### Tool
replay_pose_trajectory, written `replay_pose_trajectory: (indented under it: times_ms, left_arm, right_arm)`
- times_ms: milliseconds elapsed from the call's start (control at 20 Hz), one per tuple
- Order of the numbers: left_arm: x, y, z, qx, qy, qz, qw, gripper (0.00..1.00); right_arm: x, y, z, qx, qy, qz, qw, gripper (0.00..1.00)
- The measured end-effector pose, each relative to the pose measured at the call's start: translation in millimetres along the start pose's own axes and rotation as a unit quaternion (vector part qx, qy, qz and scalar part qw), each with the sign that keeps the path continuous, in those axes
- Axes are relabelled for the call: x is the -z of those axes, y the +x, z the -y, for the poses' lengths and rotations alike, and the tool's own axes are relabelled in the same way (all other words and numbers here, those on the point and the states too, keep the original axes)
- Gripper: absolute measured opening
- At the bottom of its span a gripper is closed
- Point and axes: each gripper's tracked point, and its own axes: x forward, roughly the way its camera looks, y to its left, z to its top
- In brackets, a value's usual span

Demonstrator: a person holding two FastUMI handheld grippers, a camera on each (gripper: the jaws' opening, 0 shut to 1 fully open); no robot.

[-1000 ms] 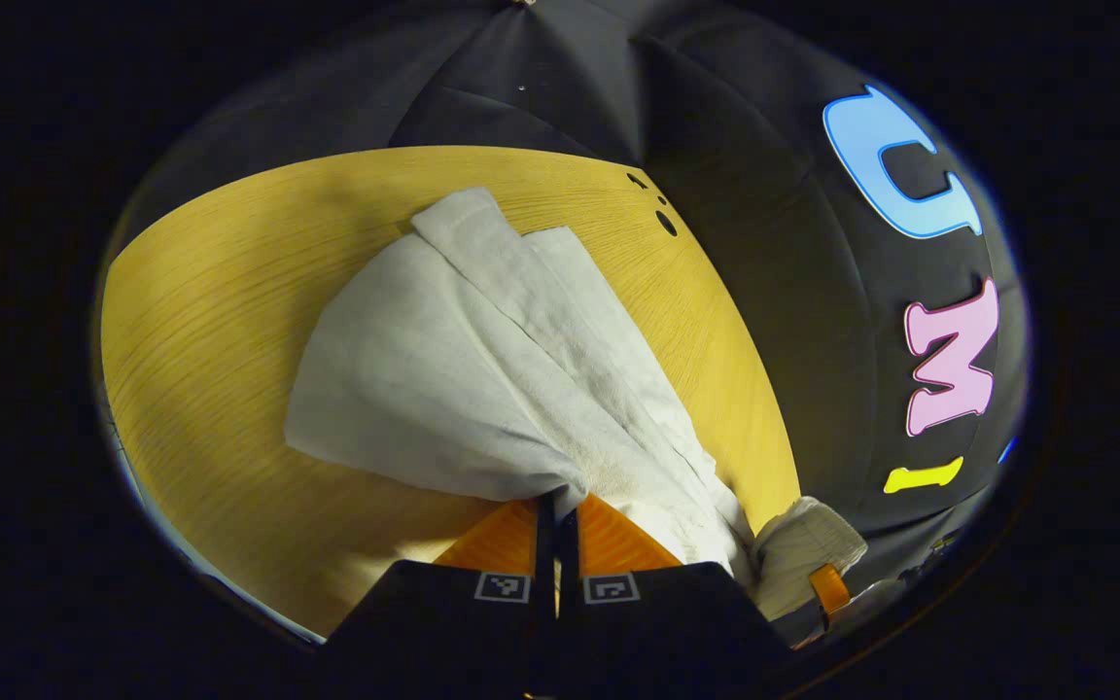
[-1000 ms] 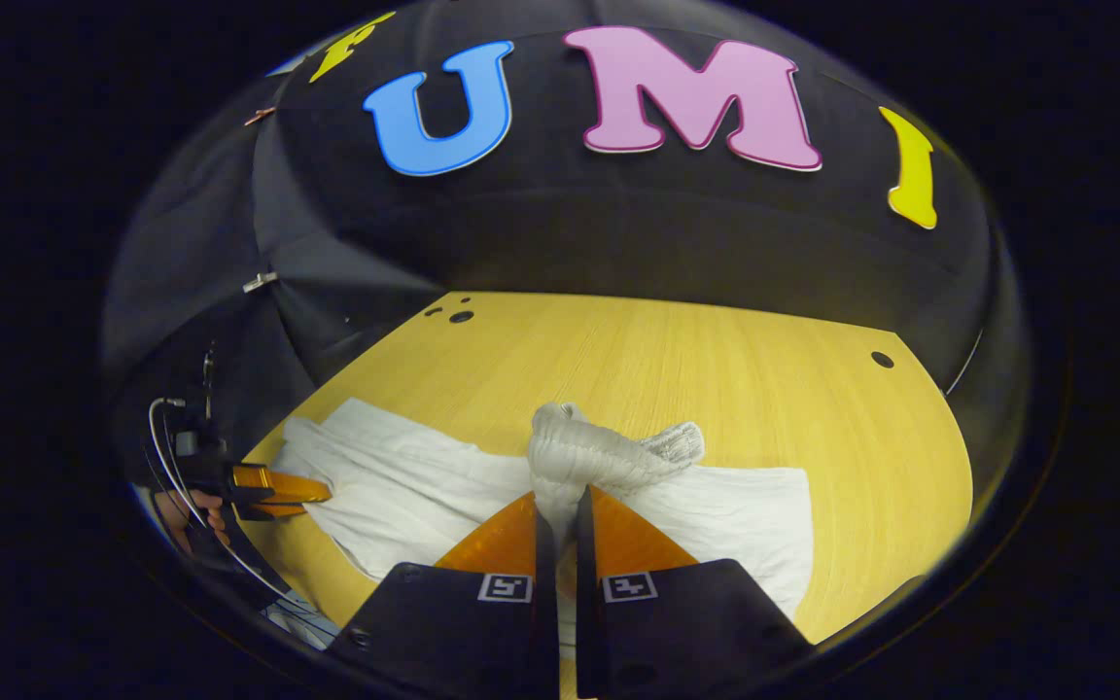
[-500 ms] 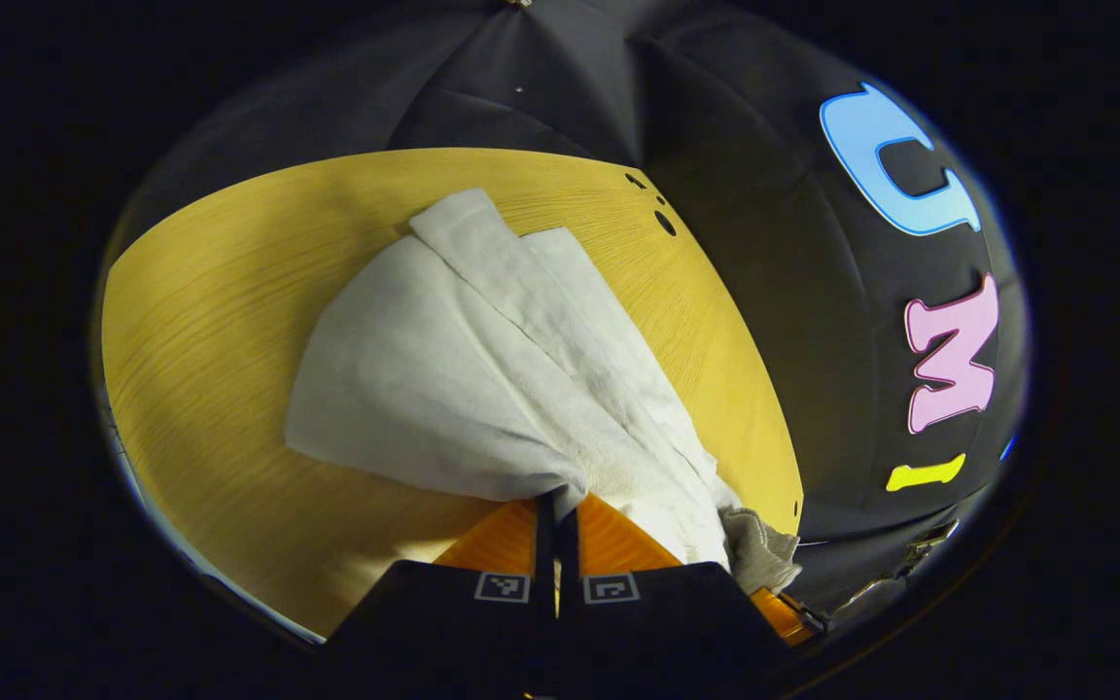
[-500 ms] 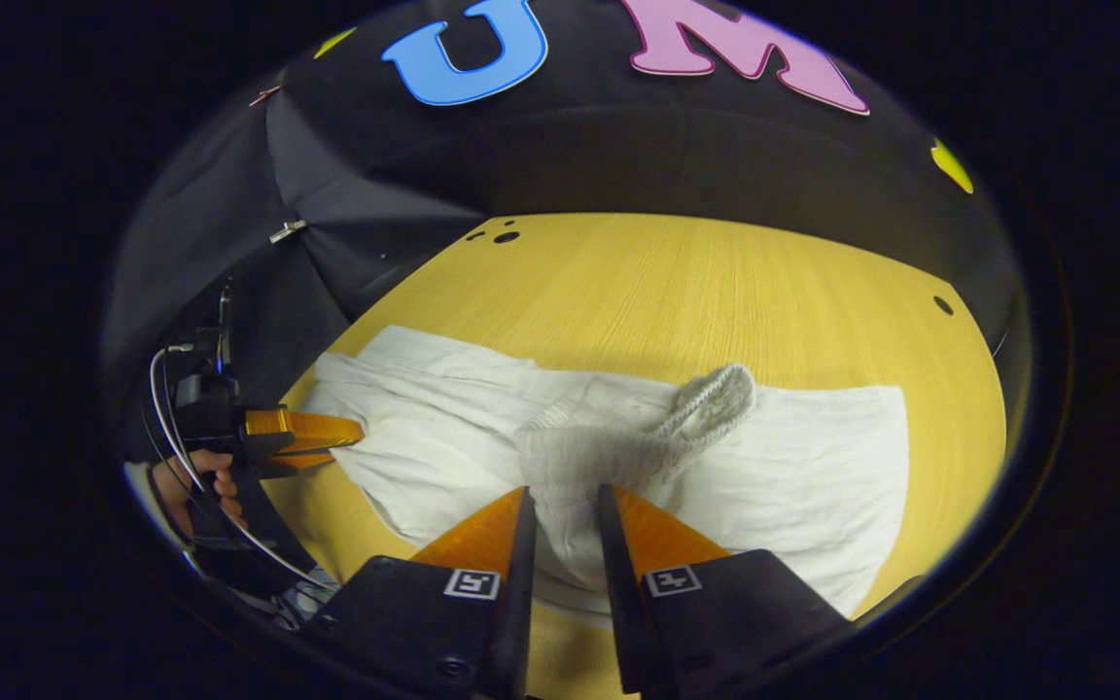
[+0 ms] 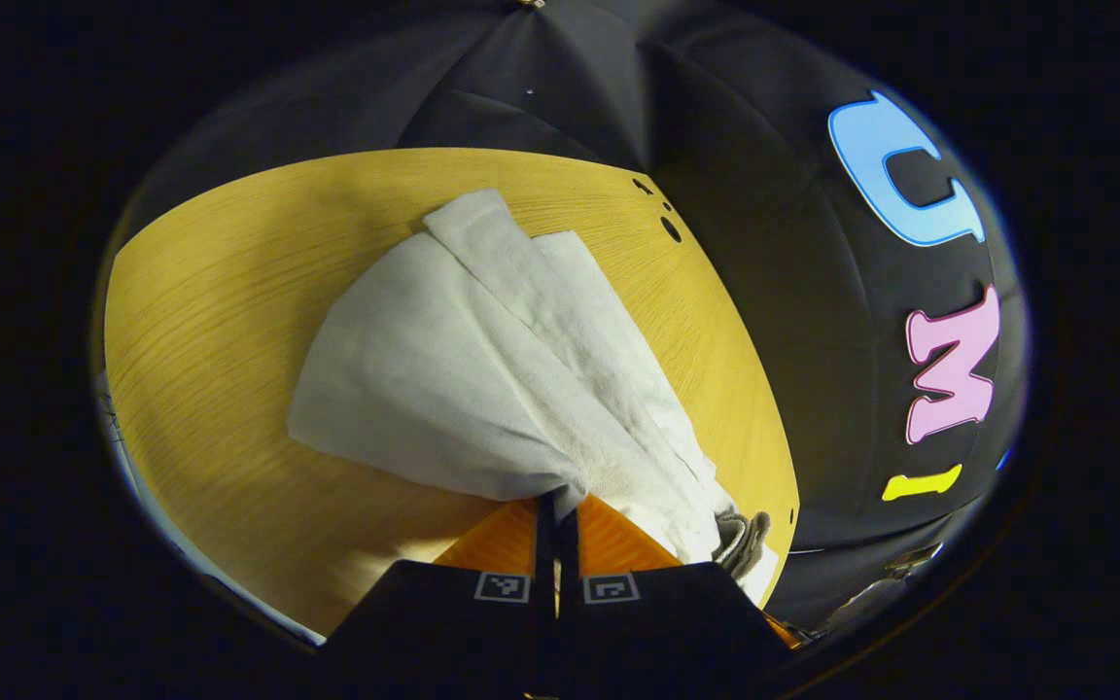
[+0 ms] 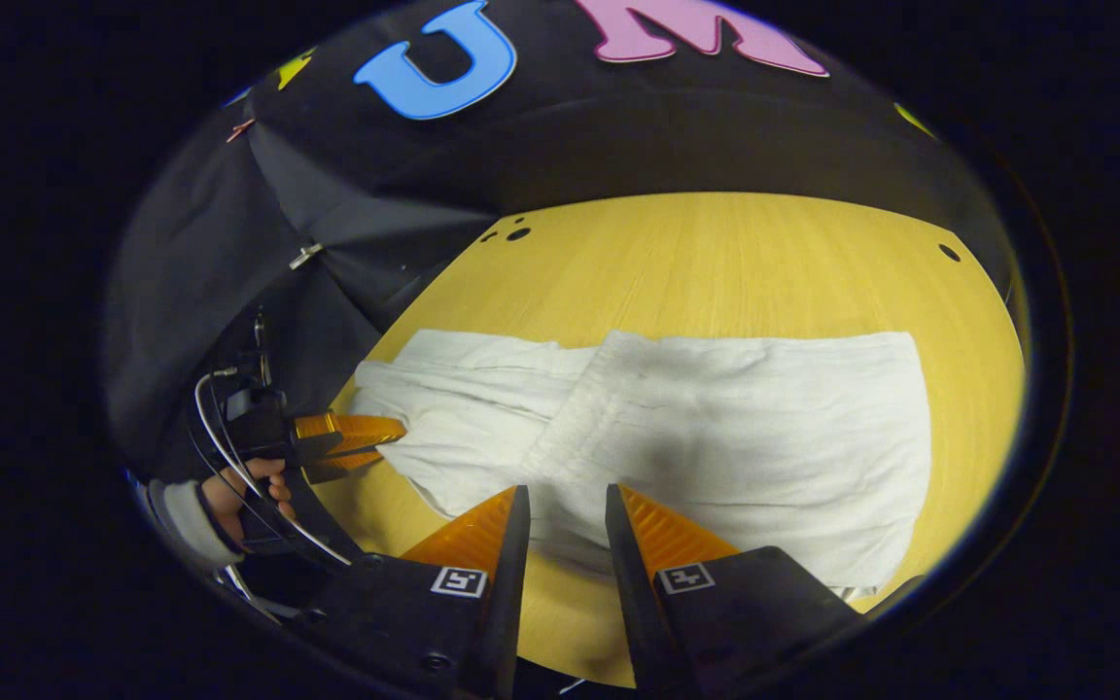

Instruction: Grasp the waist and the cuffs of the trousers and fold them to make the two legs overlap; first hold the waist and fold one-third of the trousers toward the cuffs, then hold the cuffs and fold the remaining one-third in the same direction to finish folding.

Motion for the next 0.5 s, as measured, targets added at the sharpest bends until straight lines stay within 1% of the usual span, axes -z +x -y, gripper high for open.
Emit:
replay_pose_trajectory:
  times_ms: [100,250,400,500]
  left_arm:
    - [-4,-9,8,0.007,0.025,0.016,1.000,0.06]
    - [-12,-27,41,0.027,0.065,0.041,0.997,0.06]
    - [-16,-43,79,0.056,0.118,0.063,0.989,0.06]
    - [-18,-52,100,0.067,0.155,0.078,0.983,0.06]
  right_arm:
    - [-3,-15,28,0.021,0.021,0.016,0.999,0.49]
    - [-2,-39,64,0.051,0.053,0.034,0.997,0.49]
    - [8,-55,104,0.086,0.086,0.043,0.992,0.49]
    - [14,-68,125,0.102,0.118,0.048,0.987,0.49]
